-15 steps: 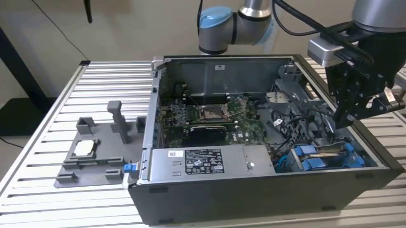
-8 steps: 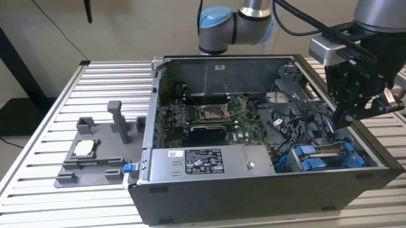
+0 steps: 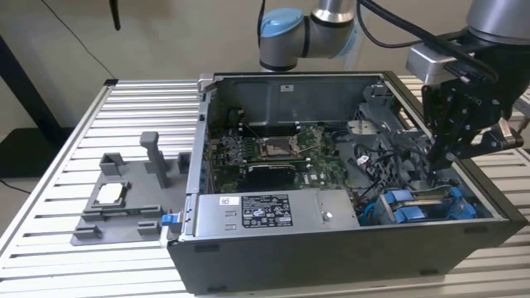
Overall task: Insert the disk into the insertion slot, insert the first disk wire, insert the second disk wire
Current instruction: 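Insert the first disk wire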
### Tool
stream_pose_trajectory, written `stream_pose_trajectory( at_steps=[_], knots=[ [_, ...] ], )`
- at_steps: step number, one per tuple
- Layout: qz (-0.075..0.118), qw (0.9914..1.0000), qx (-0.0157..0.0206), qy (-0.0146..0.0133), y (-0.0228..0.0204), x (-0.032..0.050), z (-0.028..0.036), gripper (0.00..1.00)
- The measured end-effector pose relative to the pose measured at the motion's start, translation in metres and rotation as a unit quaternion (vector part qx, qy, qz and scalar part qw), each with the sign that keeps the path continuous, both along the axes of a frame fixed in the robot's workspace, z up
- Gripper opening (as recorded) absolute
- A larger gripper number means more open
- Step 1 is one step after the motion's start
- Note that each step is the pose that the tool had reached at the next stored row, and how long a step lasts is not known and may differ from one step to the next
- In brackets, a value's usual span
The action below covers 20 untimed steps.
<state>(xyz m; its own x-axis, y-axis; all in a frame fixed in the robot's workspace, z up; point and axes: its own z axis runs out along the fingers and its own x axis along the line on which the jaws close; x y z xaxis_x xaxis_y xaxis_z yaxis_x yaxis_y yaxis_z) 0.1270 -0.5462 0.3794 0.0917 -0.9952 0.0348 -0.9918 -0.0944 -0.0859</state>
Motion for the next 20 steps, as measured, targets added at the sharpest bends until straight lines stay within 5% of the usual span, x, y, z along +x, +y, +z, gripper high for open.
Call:
stream_pose_trajectory(
  at_steps=[3, 5, 6, 7, 10, 16, 20],
  knots=[
    [0.000, 0.99993, 0.0000, 0.0117, -0.0001, 0.0011, -0.0009, 0.19],
    [0.000, 0.99976, -0.0001, 0.0219, -0.0001, 0.0025, -0.0014, 0.19],
    [0.000, 0.99962, -0.0001, 0.0275, -0.0002, 0.0038, -0.0017, 0.19],
    [0.000, 0.99935, -0.0001, 0.0359, -0.0004, 0.0070, -0.0025, 0.19],
    [0.000, 0.99921, 0.0026, 0.0396, -0.0034, 0.0110, -0.0050, 0.19],
    [-0.001, 0.99914, 0.0122, 0.0397, -0.0090, 0.0142, -0.0129, 0.19],
    [-0.001, 0.99870, 0.0142, 0.0490, -0.0115, 0.0224, -0.0155, 0.19]
  ],
)
